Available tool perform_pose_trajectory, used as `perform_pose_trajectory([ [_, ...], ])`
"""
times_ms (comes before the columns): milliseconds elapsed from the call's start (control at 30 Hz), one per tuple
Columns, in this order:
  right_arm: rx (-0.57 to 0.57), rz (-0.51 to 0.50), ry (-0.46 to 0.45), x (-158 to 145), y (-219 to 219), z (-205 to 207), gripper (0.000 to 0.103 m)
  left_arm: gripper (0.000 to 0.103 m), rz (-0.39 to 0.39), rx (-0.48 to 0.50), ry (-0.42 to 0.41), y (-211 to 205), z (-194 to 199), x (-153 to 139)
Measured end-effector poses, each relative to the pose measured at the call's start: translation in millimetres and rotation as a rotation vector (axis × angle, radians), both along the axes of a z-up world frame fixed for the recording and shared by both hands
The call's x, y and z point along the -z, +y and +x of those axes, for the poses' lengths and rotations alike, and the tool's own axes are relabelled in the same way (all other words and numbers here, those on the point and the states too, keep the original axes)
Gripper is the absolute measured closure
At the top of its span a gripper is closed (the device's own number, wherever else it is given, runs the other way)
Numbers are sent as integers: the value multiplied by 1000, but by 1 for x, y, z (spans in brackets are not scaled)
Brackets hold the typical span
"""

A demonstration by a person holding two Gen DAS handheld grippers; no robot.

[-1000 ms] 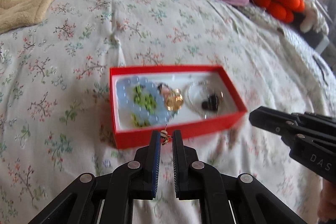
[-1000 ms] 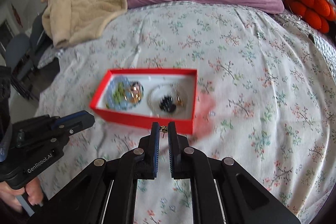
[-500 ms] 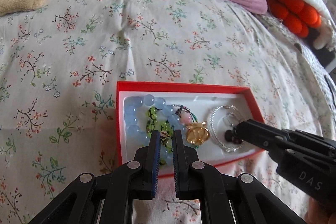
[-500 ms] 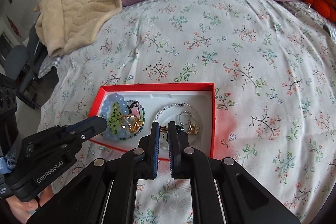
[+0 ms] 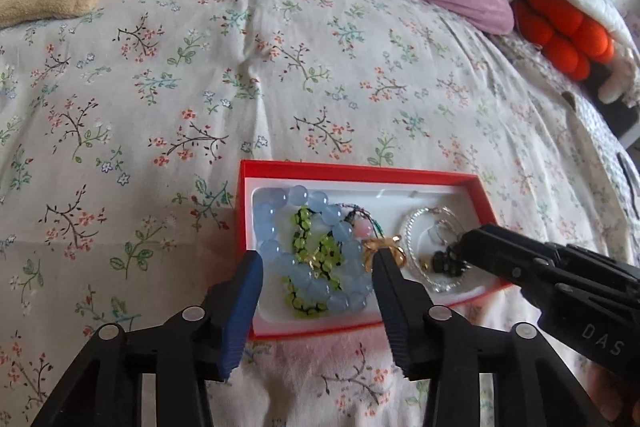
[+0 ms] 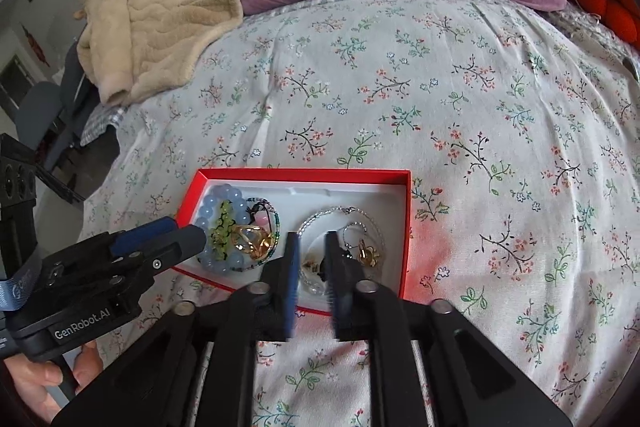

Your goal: Organize jewelry

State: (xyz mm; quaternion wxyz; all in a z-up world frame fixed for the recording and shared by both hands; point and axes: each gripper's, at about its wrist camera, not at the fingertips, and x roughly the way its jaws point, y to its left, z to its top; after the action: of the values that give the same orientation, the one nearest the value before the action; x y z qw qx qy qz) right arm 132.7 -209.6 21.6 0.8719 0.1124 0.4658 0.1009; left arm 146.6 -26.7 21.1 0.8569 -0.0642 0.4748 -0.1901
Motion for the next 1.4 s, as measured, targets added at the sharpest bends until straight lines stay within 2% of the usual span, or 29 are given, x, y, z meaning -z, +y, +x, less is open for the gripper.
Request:
perform_pose_trajectory([
  [67,9,7,-4,-2,-2,-4,63,41,20,-17,-11,4,-5,-4],
  [233,37,-21,1,-13,-2,-14,62,31,70,-35,-25,11,-23,-10],
  [300,55,-37,8,-17,-2,-20,54,24,98,-52,-27,15,-30,-11],
  [367,79,-57,16,-20,0,-29,40,12,128,-84,-35,20,-39,-13],
  [433,94,-79,22,-22,2,-37,36,5,154,-105,-41,23,-48,-14],
  [500,107,-109,32,-25,5,-46,32,2,178,-118,-38,25,-57,-13],
  [667,155,-190,34,-31,9,-72,9,1,228,-146,-29,31,-84,-12],
  [833,160,-279,28,-36,19,-99,0,1,277,-159,-35,33,-110,-12],
  [933,148,-322,36,-35,27,-112,0,1,295,-154,-53,32,-123,-15],
  [1200,154,-327,67,-31,30,-134,0,1,300,-148,-57,33,-144,-12],
  [1400,151,-342,89,-25,32,-136,0,1,306,-141,-63,32,-147,-11],
])
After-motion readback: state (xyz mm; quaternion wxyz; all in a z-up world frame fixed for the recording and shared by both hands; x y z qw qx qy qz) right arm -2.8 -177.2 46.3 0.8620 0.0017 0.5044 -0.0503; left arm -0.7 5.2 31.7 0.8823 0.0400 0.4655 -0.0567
